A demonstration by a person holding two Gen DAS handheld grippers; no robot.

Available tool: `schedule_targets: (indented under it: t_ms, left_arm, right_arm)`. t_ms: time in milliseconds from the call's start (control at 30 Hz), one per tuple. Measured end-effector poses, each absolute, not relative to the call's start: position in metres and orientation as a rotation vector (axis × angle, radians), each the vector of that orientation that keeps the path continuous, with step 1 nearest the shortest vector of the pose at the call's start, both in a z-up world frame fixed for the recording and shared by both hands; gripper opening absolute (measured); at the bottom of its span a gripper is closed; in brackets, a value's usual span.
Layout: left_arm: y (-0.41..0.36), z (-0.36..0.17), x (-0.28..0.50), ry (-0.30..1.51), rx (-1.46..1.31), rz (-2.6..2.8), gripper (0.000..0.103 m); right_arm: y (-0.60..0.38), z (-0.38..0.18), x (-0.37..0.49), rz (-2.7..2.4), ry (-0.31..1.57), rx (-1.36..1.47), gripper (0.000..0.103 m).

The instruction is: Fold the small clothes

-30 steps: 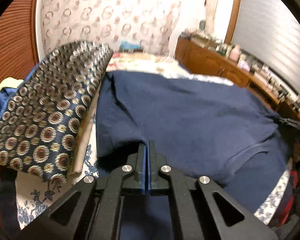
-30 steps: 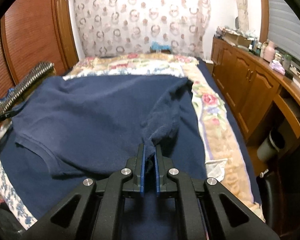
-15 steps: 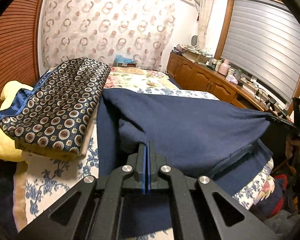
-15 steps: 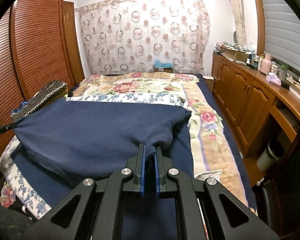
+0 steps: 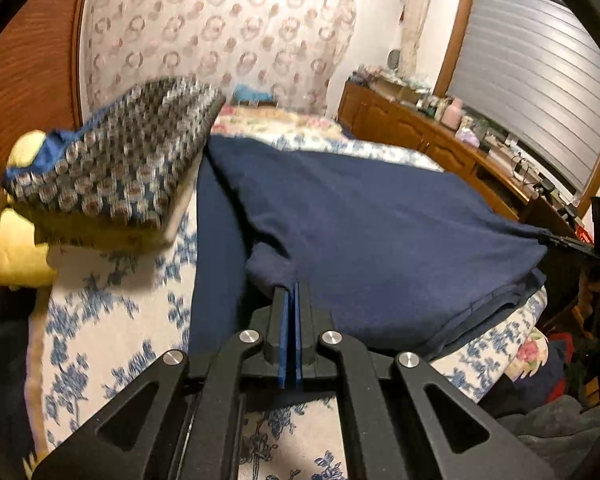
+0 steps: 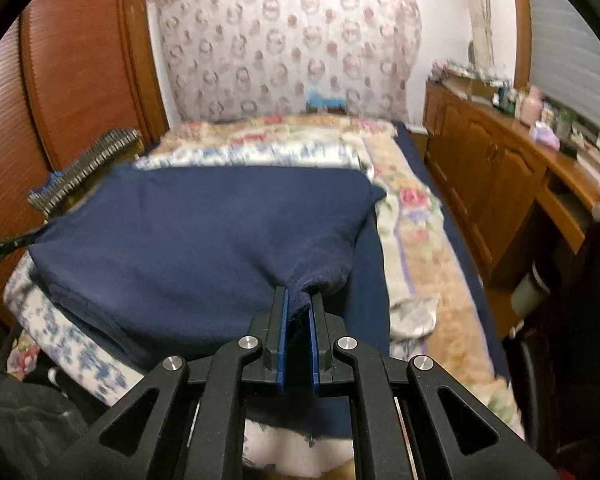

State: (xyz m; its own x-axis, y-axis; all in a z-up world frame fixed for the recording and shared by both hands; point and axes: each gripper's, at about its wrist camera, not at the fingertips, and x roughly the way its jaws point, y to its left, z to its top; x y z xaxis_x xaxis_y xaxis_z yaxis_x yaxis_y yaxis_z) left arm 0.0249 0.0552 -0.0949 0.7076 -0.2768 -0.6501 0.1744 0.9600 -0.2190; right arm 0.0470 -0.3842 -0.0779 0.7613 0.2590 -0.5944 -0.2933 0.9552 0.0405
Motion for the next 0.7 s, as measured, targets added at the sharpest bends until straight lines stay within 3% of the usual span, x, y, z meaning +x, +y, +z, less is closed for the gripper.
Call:
schedule_targets:
  t_ms: [67, 133, 167, 200, 233, 300, 567, 633, 700]
  left_arm:
    - [0.056, -0.099, 0.024, 0.766, -0.142, -0.249, 0.007]
    - [0.058, -0.1, 0.021, 0.766, -0.134, -0.241, 0.015]
    - [0.059, -0.1, 0.02, 0.765, -0.133, -0.239, 0.023]
    - [0.061, -0.1, 0.019, 0.764, -0.131, -0.23, 0.035]
    - [0.062, -0.099, 0.018, 0.762, -0.13, -0.224, 0.04]
    - [0.065, -0.099, 0.018, 0.758, -0.13, -0.216, 0.041]
    - [0.068, -0.099, 0.028, 0.757, -0.106, -0.179, 0.041]
    - [0.065, -0.101, 0.033, 0.763, -0.089, -0.172, 0.046]
    - [0.063, -0.103, 0.037, 0.767, -0.082, -0.166, 0.061]
  right_arm:
    - [-0.384, -0.088, 0.054, 0.291, 0.667, -0.058, 0.007]
    - [-0.383, -0.089, 0.06, 0.274, 0.671, -0.069, 0.015]
    - [-0.383, -0.087, 0.061, 0.268, 0.665, -0.075, 0.017]
    - [-0.383, -0.084, 0.063, 0.258, 0.658, -0.079, 0.023]
    - [-0.382, -0.081, 0.063, 0.242, 0.651, -0.085, 0.034]
    - [-0.378, -0.073, 0.062, 0.213, 0.625, -0.098, 0.042]
    - [-0.331, -0.075, 0.066, 0.251, 0.571, -0.119, 0.042]
    - [-0.327, -0.083, 0.072, 0.285, 0.575, -0.122, 0.042]
    - [-0.312, -0.095, 0.081, 0.326, 0.588, -0.132, 0.042]
